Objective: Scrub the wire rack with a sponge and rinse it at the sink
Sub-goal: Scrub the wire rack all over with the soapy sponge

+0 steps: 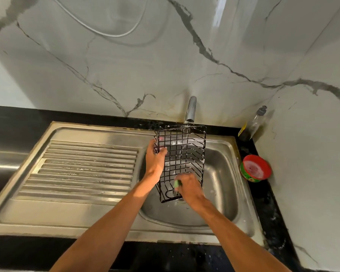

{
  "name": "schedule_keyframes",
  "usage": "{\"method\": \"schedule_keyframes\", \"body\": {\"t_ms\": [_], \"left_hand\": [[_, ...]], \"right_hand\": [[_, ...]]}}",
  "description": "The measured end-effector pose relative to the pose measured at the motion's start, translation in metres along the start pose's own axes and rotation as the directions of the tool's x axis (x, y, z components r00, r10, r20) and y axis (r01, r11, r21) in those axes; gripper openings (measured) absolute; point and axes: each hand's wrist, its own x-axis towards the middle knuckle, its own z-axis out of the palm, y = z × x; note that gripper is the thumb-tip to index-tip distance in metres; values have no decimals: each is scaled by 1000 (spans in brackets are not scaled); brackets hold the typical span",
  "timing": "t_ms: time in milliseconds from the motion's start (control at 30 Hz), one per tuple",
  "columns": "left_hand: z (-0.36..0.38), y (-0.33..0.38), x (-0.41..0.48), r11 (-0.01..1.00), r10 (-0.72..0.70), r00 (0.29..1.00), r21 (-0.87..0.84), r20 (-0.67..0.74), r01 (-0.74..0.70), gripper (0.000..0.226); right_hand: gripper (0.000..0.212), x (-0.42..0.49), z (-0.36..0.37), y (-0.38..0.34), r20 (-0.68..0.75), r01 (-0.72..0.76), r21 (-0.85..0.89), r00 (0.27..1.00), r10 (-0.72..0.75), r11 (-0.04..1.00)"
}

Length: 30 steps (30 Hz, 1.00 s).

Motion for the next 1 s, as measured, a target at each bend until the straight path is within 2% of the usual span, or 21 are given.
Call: {"method": "schedule_keyframes", "body": {"t_ms": [67, 100, 200, 233, 333, 400, 467, 533, 567, 700, 733, 833, 867, 967, 1000], "left_hand": [[0, 0, 0, 1000, 10, 1000, -13, 11, -10, 71], [-1, -4, 2, 1000, 6, 1000, -20, 23, -5, 75], [-3, -30, 20, 1000, -2, 999, -23, 45, 3, 83], [-1, -32, 20, 999, -6, 999, -34, 42, 7, 90], [7, -40, 28, 1000, 1, 998, -15, 63, 0, 96], [12, -17, 7, 1000, -5, 997, -6, 74, 5, 91], [13, -6, -3, 1000, 4, 998, -1, 69, -4, 80], [14, -6, -4, 1000, 14, 997, -11, 71, -13, 80], [15, -7, -4, 1000, 21, 997, -23, 69, -19, 81], [21, -6, -3, 1000, 15, 996, -27, 88, -13, 82], [20, -8, -1, 1000, 9, 997, -26, 77, -7, 81], [15, -19, 11, 999, 6, 999, -54, 50, -3, 92], [15, -22, 12, 998, 9, 999, -56, 47, -7, 93], [17, -5, 1, 1000, 17, 998, -14, 58, -16, 78], [18, -4, -1, 1000, 21, 998, -12, 60, -20, 73]], "right_hand": [[21, -5, -6, 5, 83, 58, 47, 995, -62, 997], [24, -1, -10, 7, 74, 46, 58, 996, -50, 997], [25, 18, -20, 7, -74, 6, 65, 997, -1, 998], [25, 21, -17, 1, -66, 21, 50, 998, -17, 999], [23, 10, -1, -17, 149, 125, 77, 980, -135, 989], [22, 5, -6, -9, 177, 135, 109, 972, -153, 985], [20, 15, -16, 2, 47, 65, 121, 996, -71, 991], [18, 21, -20, 3, -88, -5, 123, 996, 16, 992], [17, 20, -17, -2, -83, -9, 129, 996, 19, 992], [18, 5, -1, -13, 103, 130, 86, 985, -139, 988], [17, 7, -5, -7, 97, 124, 90, 986, -133, 988], [18, 15, -13, 6, -59, 11, 95, 998, -6, 995], [18, 15, -11, 0, -65, 27, 94, 998, -21, 995], [19, 4, 2, -13, 54, 184, 13, 981, -184, 983], [18, 3, -4, -8, 82, 198, -33, 977, -195, 980]]}}
